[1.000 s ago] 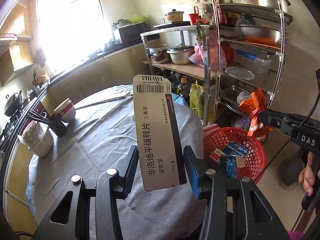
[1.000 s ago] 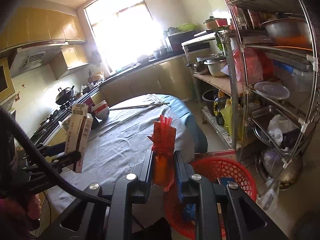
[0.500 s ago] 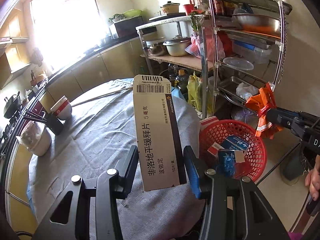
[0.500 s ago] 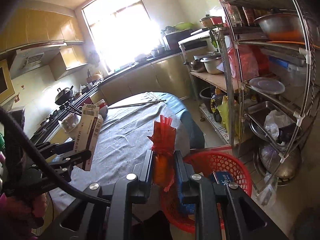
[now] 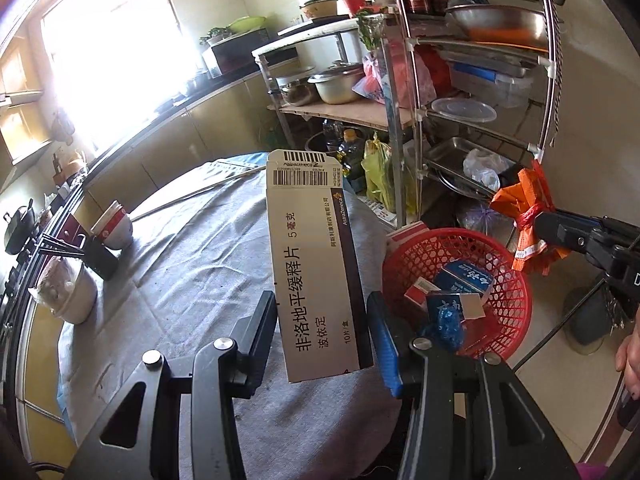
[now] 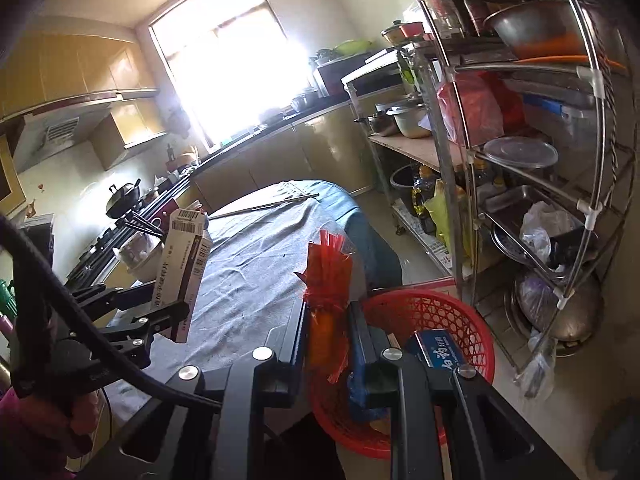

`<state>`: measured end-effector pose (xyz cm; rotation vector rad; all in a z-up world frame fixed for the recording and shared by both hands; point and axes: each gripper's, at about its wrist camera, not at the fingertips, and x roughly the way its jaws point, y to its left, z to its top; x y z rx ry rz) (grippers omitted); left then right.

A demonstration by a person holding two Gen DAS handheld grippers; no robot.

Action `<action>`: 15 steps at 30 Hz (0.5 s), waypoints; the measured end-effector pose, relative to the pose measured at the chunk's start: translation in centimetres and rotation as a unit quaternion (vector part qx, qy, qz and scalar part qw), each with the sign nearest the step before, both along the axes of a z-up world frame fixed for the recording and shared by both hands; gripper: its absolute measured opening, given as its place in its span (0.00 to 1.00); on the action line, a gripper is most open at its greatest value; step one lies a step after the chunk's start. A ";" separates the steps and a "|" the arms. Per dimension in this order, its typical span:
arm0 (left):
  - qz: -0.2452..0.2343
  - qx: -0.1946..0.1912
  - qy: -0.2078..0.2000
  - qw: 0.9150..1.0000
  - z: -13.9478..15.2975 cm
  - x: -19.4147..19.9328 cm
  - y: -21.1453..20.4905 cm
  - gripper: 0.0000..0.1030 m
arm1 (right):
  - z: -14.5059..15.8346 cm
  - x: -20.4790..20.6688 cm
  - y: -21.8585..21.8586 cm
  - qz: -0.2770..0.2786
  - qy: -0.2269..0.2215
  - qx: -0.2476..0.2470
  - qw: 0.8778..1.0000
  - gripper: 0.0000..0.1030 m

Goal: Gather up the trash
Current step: 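Lower both items into the red basket and open both grippers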

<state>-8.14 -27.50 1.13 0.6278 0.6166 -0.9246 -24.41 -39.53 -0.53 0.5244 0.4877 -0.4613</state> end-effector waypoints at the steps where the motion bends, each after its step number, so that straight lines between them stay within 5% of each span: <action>1: -0.002 0.002 0.000 1.000 -0.1 -0.1 -0.2 0.46 | -0.1 -0.1 -0.1 -0.001 -0.001 0.002 1.000 0.21; 15: -0.040 0.020 0.000 0.999 -1.3 -2.1 -2.6 0.46 | -1.8 -1.7 -1.6 -0.024 0.004 0.024 0.999 0.21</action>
